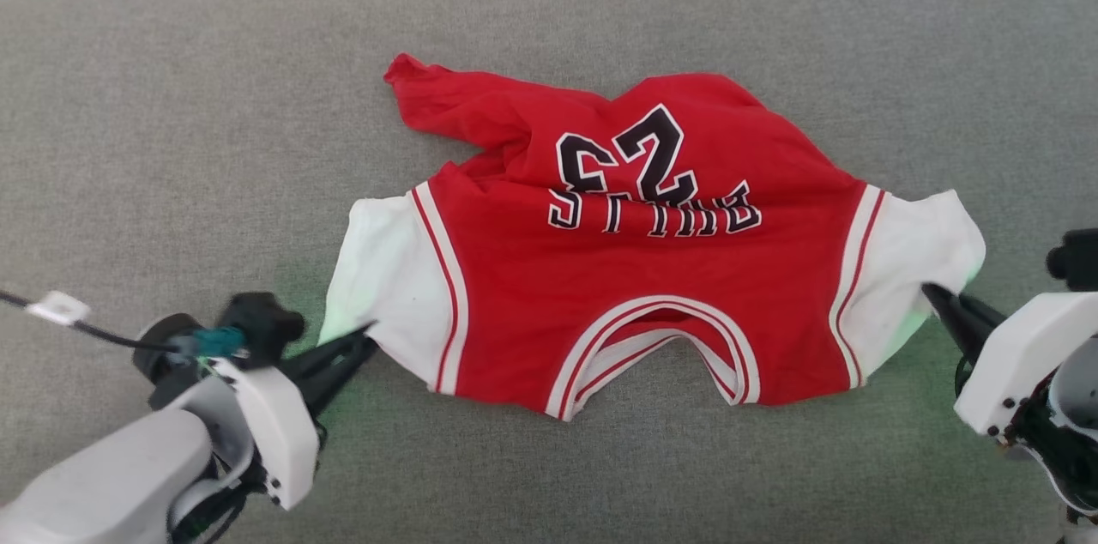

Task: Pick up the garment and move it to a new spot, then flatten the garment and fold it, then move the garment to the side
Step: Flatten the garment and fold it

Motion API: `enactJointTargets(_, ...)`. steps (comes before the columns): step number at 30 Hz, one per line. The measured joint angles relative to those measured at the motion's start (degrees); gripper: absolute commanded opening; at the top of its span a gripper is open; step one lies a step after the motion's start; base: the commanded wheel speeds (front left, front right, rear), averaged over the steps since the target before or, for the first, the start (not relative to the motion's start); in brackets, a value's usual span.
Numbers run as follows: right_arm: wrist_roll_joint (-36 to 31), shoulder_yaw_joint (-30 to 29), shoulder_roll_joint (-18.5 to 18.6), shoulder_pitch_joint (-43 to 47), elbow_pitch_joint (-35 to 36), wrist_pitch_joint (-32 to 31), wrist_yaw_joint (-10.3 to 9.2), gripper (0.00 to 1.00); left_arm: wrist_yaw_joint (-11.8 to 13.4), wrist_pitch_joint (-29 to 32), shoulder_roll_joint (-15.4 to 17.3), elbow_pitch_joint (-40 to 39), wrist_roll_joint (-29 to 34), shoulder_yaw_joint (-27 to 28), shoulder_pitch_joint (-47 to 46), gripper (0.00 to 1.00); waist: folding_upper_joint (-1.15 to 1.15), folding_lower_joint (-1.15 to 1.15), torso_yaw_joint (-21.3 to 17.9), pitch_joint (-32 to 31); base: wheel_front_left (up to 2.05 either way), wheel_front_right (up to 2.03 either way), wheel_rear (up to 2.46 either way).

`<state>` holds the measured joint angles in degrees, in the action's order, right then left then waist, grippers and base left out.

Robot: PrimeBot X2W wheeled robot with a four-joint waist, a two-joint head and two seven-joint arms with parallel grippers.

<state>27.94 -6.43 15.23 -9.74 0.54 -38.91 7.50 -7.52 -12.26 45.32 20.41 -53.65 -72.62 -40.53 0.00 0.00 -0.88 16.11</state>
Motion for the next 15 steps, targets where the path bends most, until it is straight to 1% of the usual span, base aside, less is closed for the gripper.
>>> enactJointTargets(2,2.59,-1.34,-1.57,-0.01,1.36,1.03,0.00,0.00,0.00,-1.42,0.42,-0.07,-1.59,1.22,0.42,0.00,0.00,0.00,-0.13,-0.56,0.00,0.00,0.00)
enactJointTargets(4,3.42,-2.87,-2.07,-0.16,2.11,2.77,0.00,0.00,-0.02,-2.15,0.54,-0.11,-3.52,2.96,0.77,0.00,0.00,0.00,-0.10,-1.07,0.00,0.00,0.00)
enactJointTargets(5,3.75,-3.48,-2.29,-0.54,2.34,3.66,-0.01,0.00,-0.02,-2.37,0.54,-0.18,-4.20,4.33,0.77,0.00,0.00,0.00,-0.04,-1.24,0.00,0.00,0.00)
enactJointTargets(6,3.76,-4.63,-3.30,-2.09,2.36,5.86,0.00,0.00,-0.02,-2.56,0.37,-1.07,-6.70,7.25,0.71,0.00,0.00,0.00,0.08,-1.45,0.00,0.00,0.00)
enactJointTargets(11,2.75,-4.26,-4.07,-8.21,1.29,8.88,0.00,0.00,-0.02,-2.72,-0.73,-3.28,-8.33,16.04,-1.03,0.00,0.00,0.00,0.36,-1.07,0.00,0.00,0.00)
enactJointTargets(15,2.66,-2.48,-4.56,-15.36,-1.12,10.61,0.00,0.00,-0.02,-2.72,-2.38,-1.72,-9.70,18.91,-2.40,0.00,0.00,0.00,0.23,-0.45,0.00,0.00,0.00)
